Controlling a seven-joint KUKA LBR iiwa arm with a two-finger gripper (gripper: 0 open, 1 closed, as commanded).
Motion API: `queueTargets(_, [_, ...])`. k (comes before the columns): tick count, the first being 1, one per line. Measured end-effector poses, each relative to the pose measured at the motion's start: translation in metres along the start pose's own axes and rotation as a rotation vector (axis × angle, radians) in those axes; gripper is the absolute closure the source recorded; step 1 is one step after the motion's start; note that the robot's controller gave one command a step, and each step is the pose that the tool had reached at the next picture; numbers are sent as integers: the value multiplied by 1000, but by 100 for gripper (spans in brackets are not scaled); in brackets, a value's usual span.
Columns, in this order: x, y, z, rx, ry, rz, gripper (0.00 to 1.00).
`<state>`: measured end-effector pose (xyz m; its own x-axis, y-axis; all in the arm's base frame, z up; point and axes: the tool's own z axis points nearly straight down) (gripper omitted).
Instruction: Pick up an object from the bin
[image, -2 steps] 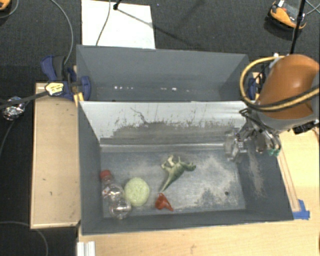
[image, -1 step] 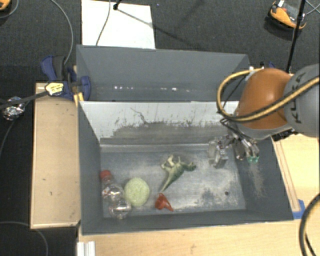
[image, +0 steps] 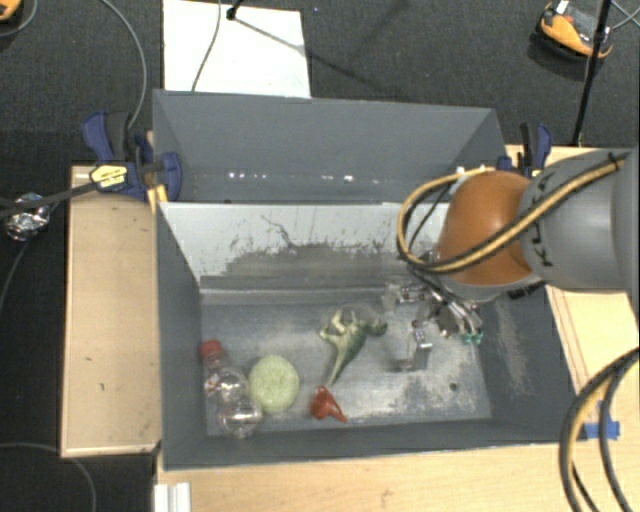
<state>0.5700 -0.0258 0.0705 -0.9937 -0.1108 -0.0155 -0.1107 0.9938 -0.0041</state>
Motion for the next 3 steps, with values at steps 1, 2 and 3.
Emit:
queueTargets(1, [0,0,0,0,0,-1,0])
queueTargets(2, [-16,24,0,1,-3,20,0])
queueTargets(3, [-19,48,0,0,-3,-3,0])
